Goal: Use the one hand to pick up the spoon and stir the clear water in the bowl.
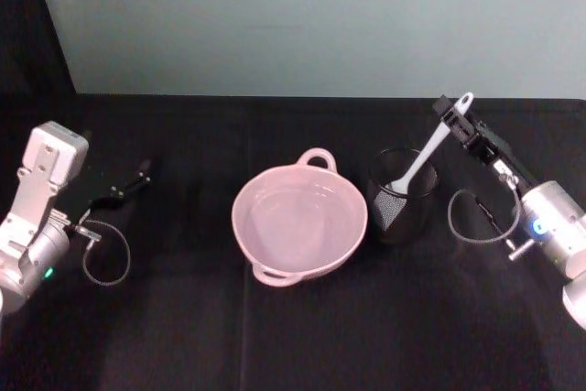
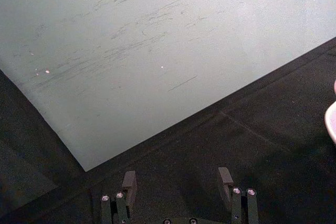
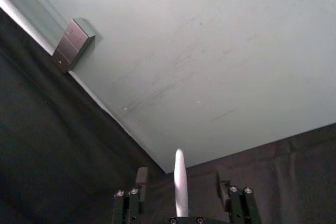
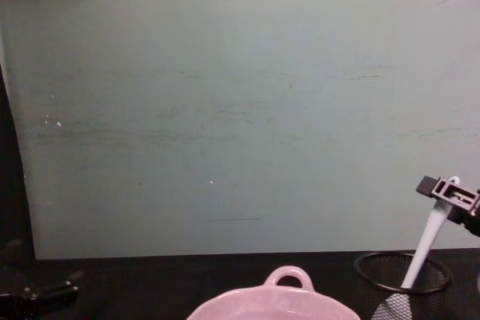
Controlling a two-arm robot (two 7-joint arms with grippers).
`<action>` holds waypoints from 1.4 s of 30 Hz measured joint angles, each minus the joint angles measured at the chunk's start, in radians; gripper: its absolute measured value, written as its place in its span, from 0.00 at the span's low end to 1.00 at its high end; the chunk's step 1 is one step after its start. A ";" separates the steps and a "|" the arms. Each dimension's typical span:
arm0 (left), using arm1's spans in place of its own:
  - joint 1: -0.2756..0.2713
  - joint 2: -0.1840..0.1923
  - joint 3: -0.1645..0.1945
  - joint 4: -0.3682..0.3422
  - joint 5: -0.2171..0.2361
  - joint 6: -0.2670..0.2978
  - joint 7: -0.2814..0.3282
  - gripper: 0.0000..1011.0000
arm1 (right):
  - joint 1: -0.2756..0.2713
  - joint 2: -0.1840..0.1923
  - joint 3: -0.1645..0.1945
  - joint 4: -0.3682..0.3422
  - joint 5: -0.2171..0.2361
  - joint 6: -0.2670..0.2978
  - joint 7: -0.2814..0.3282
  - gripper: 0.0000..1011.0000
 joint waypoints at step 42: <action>0.000 0.000 0.000 0.000 0.000 0.000 0.000 1.00 | 0.004 0.170 -0.207 -0.025 -0.875 -0.171 -0.503 0.99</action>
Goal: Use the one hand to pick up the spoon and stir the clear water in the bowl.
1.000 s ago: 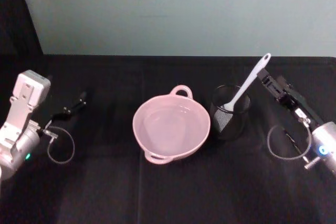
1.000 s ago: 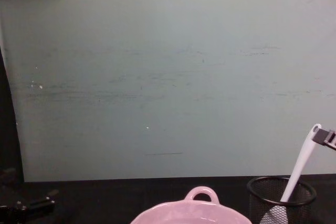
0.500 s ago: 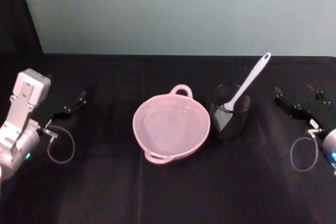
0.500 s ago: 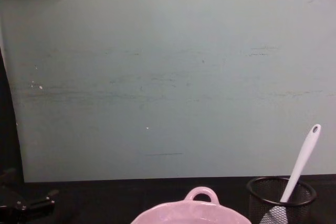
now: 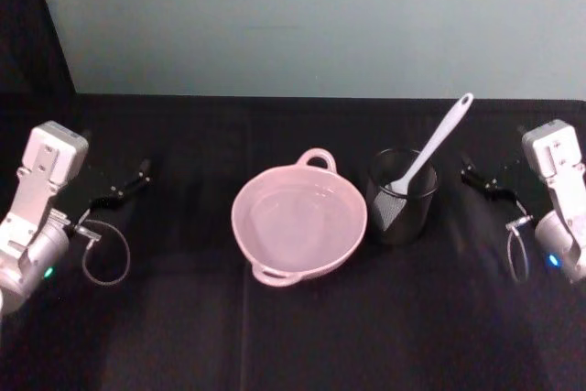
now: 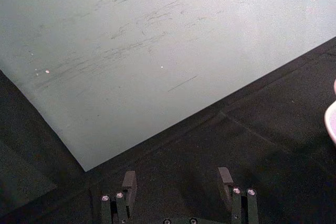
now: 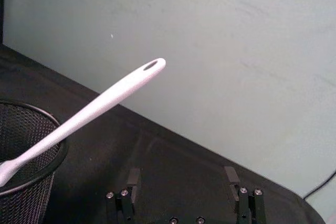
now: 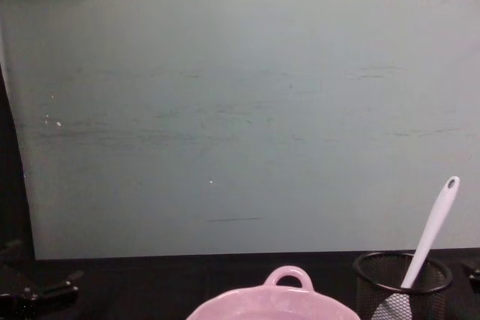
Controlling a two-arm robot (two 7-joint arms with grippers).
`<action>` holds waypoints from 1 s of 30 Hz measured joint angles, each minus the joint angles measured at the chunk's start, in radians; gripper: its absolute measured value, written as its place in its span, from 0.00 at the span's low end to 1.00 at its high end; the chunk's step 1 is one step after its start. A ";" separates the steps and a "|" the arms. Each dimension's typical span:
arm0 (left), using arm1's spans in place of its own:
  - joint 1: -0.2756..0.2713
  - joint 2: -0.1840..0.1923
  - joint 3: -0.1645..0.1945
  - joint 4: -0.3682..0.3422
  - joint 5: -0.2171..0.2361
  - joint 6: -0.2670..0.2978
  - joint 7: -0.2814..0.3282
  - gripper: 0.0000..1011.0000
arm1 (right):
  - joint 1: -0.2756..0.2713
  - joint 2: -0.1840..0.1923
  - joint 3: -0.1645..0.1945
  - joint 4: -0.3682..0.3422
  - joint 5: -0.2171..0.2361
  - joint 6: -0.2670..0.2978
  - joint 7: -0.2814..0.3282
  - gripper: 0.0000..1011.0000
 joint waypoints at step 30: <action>0.000 0.000 0.000 0.000 0.000 0.000 0.000 1.00 | 0.012 -0.052 0.026 0.068 -0.031 -0.097 0.005 0.99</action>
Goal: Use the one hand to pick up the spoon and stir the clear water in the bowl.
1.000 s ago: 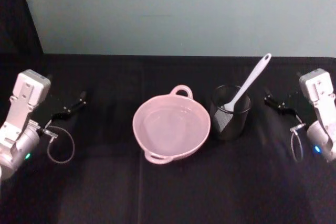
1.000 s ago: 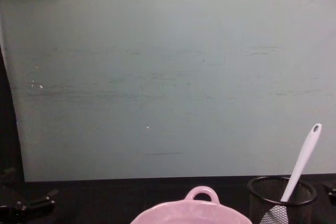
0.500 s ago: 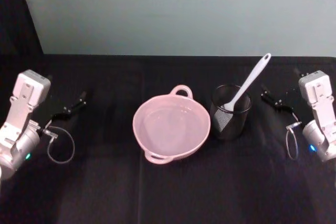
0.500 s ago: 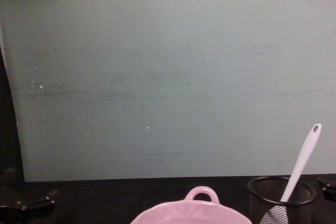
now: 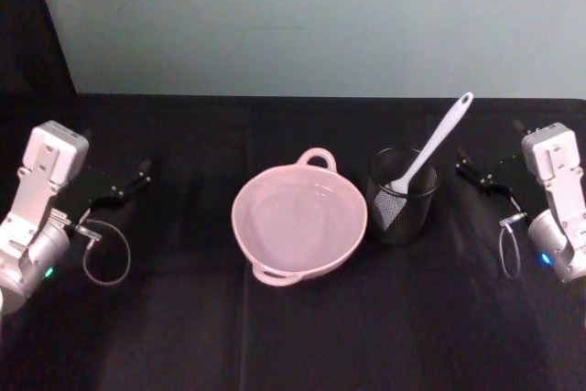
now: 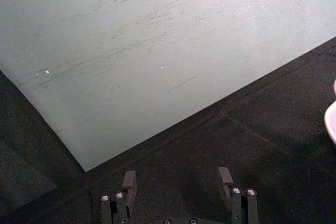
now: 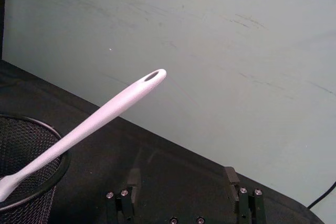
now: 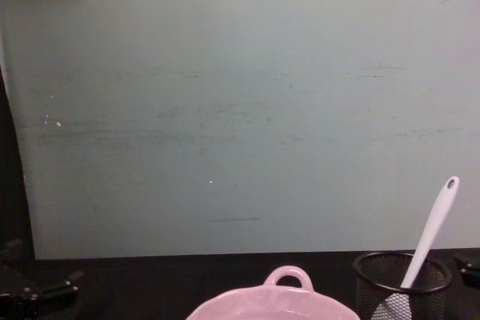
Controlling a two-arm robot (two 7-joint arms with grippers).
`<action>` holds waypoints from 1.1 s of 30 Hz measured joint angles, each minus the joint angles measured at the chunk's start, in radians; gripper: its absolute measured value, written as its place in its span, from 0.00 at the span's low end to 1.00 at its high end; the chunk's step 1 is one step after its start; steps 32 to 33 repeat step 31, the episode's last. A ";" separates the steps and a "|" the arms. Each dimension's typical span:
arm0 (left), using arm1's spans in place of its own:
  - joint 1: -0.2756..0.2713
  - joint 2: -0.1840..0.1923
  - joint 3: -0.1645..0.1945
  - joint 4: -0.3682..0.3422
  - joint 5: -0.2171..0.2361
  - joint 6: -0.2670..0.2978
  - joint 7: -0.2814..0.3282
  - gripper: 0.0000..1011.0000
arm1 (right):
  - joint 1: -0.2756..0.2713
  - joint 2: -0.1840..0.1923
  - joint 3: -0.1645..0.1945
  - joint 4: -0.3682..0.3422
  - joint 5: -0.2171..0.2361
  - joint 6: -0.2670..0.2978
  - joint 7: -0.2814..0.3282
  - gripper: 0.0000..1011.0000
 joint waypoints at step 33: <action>0.000 0.000 0.000 0.000 0.000 0.000 0.000 1.00 | 0.000 0.002 -0.002 0.000 0.003 0.000 0.002 0.99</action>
